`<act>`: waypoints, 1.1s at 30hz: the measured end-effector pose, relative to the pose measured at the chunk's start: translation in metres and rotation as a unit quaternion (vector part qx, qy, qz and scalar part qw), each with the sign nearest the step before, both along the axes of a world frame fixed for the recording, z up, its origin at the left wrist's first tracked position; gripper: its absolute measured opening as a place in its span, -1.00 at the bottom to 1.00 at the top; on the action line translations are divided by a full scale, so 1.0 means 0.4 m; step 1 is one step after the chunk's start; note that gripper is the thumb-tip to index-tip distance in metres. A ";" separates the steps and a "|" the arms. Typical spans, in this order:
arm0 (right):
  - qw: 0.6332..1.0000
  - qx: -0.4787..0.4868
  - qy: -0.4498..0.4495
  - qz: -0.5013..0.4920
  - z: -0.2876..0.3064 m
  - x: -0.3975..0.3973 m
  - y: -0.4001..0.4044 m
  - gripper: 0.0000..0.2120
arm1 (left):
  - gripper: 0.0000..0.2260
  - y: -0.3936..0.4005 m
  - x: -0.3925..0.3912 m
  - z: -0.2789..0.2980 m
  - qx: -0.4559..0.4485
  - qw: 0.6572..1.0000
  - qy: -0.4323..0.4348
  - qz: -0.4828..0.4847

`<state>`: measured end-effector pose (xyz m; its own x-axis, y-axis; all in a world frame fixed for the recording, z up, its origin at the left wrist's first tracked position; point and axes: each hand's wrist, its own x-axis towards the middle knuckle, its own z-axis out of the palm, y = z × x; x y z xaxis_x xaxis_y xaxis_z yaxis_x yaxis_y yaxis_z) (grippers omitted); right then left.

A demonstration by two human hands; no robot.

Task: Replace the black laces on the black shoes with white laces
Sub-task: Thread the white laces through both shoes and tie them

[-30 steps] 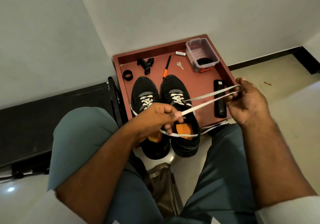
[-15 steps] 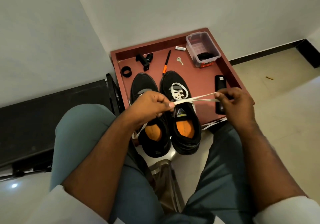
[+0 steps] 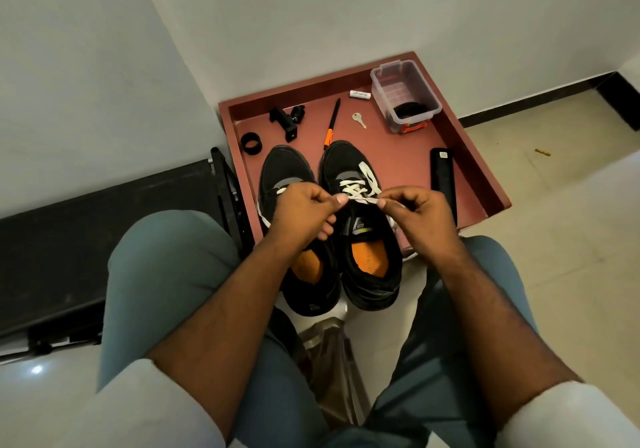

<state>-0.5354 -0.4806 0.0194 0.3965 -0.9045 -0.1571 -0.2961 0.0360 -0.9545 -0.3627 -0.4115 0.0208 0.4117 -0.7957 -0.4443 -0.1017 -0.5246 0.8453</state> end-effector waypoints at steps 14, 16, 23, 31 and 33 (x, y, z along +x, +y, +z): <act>0.993 -0.035 0.111 -0.004 -0.071 0.050 0.009 -0.94 | -0.86 -0.029 -0.039 -0.046 0.031 0.992 -0.121 -0.023; 0.995 -0.046 0.090 -0.018 -0.069 0.060 0.014 -0.93 | -0.86 -0.029 -0.036 -0.049 0.041 0.994 -0.102 0.000; 0.992 -0.042 0.120 -0.019 -0.084 0.087 0.017 -0.85 | -0.79 -0.032 -0.028 -0.062 0.074 0.995 -0.027 0.069; 0.969 -0.124 0.215 0.012 -0.106 0.112 0.037 -0.86 | -0.77 -0.031 -0.038 -0.037 0.067 0.993 0.034 0.086; 0.970 -0.117 0.213 0.000 -0.108 0.112 0.040 -0.86 | -0.79 -0.031 -0.038 -0.032 0.058 0.992 0.069 0.088</act>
<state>-0.4905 -0.4646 -0.0237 0.3404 -0.9352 -0.0977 -0.6657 -0.1663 -0.7275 -0.3781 -0.4241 0.0081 0.4692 -0.6572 -0.5899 0.1131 -0.6178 0.7782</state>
